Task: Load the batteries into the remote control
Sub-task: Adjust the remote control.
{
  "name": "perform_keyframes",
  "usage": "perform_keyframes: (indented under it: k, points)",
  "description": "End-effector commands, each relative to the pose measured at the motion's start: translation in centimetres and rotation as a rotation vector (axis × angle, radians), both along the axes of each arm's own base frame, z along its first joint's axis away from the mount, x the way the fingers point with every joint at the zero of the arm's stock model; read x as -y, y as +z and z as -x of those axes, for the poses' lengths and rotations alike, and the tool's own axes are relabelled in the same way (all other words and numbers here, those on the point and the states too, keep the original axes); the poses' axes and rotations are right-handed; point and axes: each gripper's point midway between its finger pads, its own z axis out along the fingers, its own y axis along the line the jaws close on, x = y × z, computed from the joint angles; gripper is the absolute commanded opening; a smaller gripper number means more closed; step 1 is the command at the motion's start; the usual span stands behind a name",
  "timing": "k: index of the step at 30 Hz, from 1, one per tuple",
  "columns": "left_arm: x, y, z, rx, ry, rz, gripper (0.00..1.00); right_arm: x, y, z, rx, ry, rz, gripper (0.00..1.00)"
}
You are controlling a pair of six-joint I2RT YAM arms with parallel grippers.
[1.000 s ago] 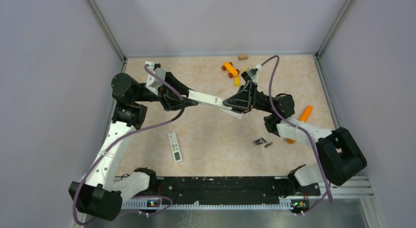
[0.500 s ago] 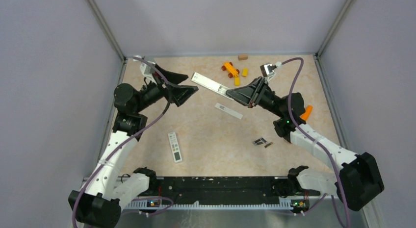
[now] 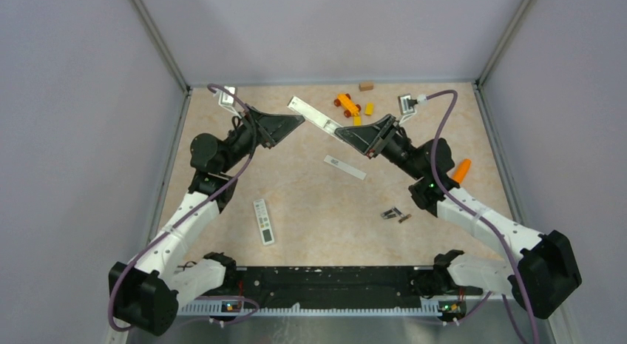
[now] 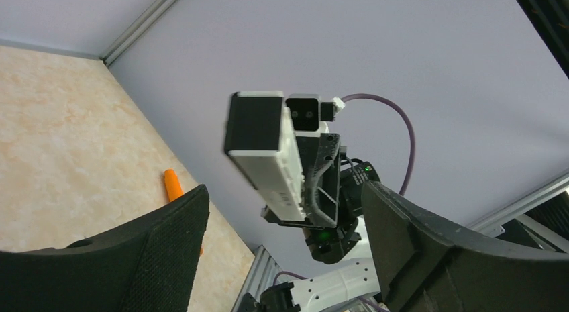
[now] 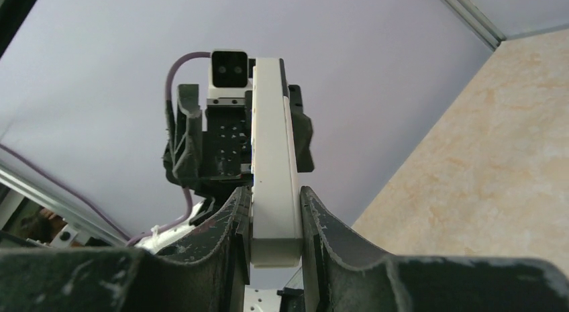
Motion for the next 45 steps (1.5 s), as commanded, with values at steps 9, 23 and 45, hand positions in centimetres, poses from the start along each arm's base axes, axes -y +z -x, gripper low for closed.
perform_keyframes:
  k: [9,23,45]
  points:
    - [0.7,1.5,-1.5,-0.001,0.022,0.049,0.65,-1.7,1.9,-0.2,0.057,0.002,-0.028,0.00]
    - [0.2,1.3,-1.3,0.085,0.066,0.042,0.00,-2.2,0.1,-0.2,-0.113,0.008,-0.064,0.12]
    - [-1.3,-8.8,-3.5,0.060,0.188,-0.421,0.00,13.1,-22.4,-1.2,-0.615,-0.563,1.052,0.46]
